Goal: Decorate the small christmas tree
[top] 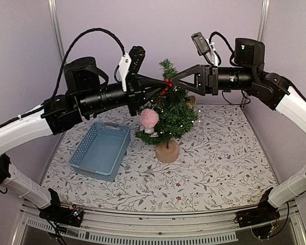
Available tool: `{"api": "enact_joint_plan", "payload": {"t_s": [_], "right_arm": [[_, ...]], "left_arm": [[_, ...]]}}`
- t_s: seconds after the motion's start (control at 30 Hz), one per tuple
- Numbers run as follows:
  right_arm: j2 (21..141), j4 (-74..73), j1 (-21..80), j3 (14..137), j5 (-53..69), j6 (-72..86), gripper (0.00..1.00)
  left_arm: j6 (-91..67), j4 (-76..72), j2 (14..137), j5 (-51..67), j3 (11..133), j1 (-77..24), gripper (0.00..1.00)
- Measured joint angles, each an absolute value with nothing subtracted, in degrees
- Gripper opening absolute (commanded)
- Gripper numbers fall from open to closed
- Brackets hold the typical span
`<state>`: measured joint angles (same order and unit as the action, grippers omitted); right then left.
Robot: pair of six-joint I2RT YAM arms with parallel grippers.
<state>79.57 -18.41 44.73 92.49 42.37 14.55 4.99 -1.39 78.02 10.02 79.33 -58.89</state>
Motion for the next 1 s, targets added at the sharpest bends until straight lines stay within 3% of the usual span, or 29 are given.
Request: {"api": "enact_joint_plan", "payload": {"t_s": [0.27,0.57,0.67,0.73,0.83,1.0], "right_arm": [[81.1,-17.0,45.0,92.5,42.8,15.4,0.34],[81.4,-16.2,44.9,92.5,43.2,15.7,0.00],[81.4,-16.3,44.9,92.5,42.7,15.8,0.00],[81.4,-16.3,44.9,92.5,42.3,15.7,0.00],[81.4,-16.4,44.9,92.5,41.5,15.6,0.00],[81.4,-17.1,44.9,93.2,37.6,14.5,0.00]], "left_arm": [[5.8,-1.4,78.7,9.7,80.2,-59.0,0.00],[6.1,-1.4,79.3,9.6,80.4,-59.3,0.00],[6.2,-1.4,79.3,9.4,80.4,-59.3,0.02],[6.4,-1.4,79.3,9.1,80.4,-59.3,0.18],[6.6,-1.4,79.3,8.4,80.4,-59.4,0.51],[5.1,-1.4,78.9,5.9,79.9,-59.4,0.75]]}}
